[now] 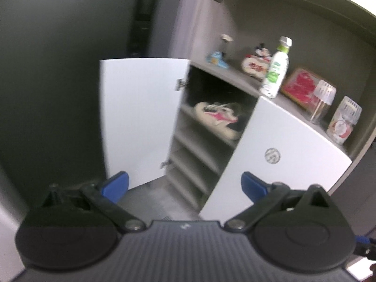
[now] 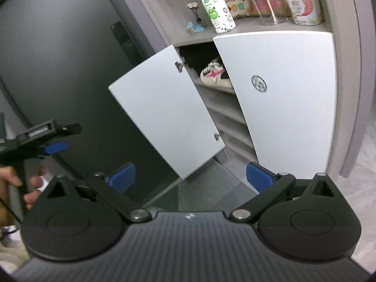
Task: Organize scattered shoes
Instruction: 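Move both tools toward the open white shoe cabinet doors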
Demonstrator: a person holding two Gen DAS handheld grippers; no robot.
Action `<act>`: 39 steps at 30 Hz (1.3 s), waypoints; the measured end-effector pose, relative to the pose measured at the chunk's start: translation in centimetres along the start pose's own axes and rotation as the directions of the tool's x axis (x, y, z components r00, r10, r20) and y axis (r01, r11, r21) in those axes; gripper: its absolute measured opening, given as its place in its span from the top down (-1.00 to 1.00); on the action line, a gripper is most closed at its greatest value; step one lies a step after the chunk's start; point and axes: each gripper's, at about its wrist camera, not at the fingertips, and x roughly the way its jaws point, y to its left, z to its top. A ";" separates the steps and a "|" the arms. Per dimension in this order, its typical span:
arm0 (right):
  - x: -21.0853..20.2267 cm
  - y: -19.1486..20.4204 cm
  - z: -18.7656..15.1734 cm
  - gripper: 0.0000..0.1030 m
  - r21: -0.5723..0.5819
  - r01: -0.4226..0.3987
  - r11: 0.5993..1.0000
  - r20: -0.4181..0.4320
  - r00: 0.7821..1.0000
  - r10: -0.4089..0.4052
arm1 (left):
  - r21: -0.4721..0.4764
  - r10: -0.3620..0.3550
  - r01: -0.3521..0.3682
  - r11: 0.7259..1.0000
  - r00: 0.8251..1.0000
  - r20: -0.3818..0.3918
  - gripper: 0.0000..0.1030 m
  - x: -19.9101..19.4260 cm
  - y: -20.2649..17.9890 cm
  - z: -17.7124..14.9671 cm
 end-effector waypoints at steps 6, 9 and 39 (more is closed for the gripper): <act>9.6 0.8 3.7 -1.00 -0.017 0.130 0.991 0.023 0.991 -0.129 | 0.088 -0.295 0.302 0.949 0.952 -0.082 -0.98 13.2 1.4 6.7; 13.8 1.5 5.6 -1.00 0.223 0.238 0.945 0.041 0.967 -0.253 | 0.122 -0.448 0.479 0.869 0.868 -0.214 -0.97 21.2 1.0 11.7; 14.3 -2.1 10.3 -1.00 0.656 0.537 0.530 0.108 0.628 -0.770 | 0.588 -0.629 0.753 0.295 0.616 -0.473 -0.34 43.5 -13.9 11.6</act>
